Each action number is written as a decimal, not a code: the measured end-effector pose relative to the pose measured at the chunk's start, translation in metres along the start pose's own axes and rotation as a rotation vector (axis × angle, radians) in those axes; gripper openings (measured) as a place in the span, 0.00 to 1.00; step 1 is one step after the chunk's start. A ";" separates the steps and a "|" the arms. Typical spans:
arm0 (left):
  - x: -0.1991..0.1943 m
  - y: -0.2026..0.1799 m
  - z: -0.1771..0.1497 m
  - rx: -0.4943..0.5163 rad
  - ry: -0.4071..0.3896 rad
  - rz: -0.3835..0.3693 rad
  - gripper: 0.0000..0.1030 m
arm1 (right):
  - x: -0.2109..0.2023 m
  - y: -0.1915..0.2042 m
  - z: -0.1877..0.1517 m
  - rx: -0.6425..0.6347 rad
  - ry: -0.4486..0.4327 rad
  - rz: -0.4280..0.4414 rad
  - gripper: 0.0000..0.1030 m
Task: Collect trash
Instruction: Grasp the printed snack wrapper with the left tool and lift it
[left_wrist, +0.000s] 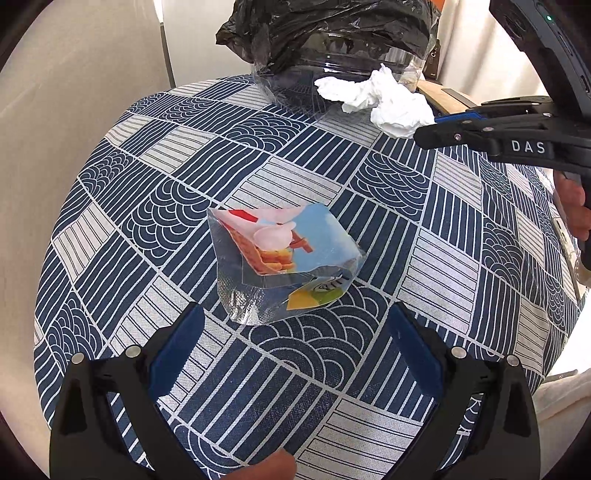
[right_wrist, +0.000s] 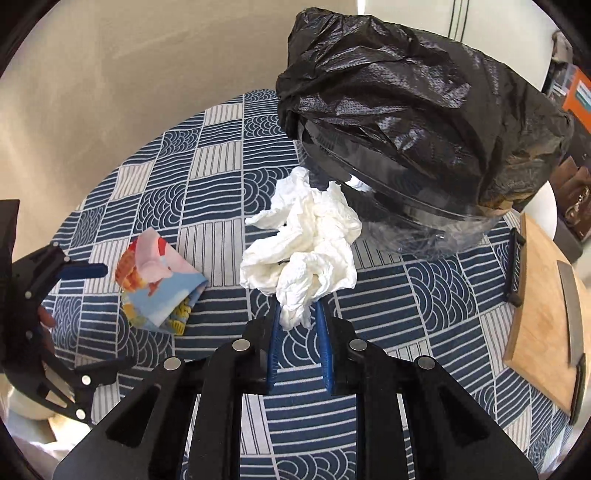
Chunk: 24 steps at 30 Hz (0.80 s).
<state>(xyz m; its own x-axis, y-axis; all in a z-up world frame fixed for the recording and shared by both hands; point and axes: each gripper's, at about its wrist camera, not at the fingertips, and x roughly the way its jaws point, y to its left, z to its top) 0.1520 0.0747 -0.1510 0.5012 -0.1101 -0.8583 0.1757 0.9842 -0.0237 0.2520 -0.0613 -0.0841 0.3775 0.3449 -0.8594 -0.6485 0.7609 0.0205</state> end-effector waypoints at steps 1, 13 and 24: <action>-0.001 -0.001 0.002 0.001 -0.007 0.002 0.94 | -0.004 -0.002 -0.005 0.009 0.003 -0.005 0.16; 0.007 0.004 0.034 0.048 0.035 -0.062 0.94 | -0.039 -0.025 -0.054 0.111 0.031 -0.015 0.17; 0.044 -0.004 0.055 0.144 0.148 -0.008 0.94 | -0.041 -0.048 -0.050 0.161 0.021 -0.021 0.17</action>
<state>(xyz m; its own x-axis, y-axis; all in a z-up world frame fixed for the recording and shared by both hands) 0.2201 0.0582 -0.1604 0.3714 -0.0855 -0.9245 0.3038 0.9521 0.0339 0.2351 -0.1395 -0.0751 0.3748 0.3171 -0.8712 -0.5258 0.8466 0.0819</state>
